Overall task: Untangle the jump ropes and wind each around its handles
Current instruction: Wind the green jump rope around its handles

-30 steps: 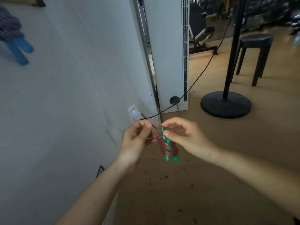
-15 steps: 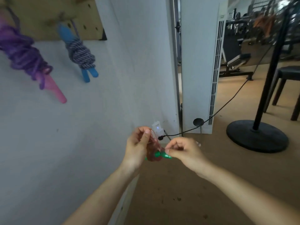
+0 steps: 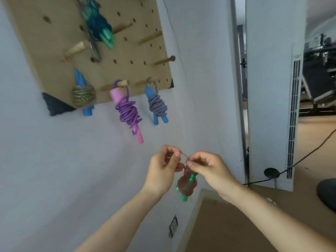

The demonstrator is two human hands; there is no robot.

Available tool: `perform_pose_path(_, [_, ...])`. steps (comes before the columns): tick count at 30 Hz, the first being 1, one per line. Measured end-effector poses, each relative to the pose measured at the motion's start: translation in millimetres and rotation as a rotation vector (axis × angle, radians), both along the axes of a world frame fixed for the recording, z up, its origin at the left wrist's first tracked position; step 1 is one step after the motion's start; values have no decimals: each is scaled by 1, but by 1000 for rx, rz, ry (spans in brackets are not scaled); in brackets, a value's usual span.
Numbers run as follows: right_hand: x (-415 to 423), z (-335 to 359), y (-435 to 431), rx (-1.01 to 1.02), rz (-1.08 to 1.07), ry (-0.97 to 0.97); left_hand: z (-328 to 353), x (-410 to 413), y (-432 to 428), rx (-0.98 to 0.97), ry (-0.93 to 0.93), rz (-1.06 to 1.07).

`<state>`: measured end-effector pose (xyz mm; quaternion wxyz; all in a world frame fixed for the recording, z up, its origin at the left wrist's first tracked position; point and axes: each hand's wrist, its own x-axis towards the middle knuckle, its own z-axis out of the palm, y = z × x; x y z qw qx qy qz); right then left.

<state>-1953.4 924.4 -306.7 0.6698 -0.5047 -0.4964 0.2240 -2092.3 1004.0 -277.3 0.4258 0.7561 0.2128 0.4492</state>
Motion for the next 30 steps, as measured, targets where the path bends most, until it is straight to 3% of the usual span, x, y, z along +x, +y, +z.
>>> perform_pose_path(8, [-16, 86, 25, 104, 117, 181, 80, -44, 1, 149, 96, 75])
perform_pose_path(14, [-31, 155, 37, 195, 158, 156, 148, -60, -7, 248, 72, 225])
perform_pose_path(20, [-33, 219, 52, 273, 109, 97, 209, -59, -9, 501, 53, 372])
perform_pose_path(30, [-14, 315, 85, 356, 61, 169, 332, -20, 22, 867, 293, 667])
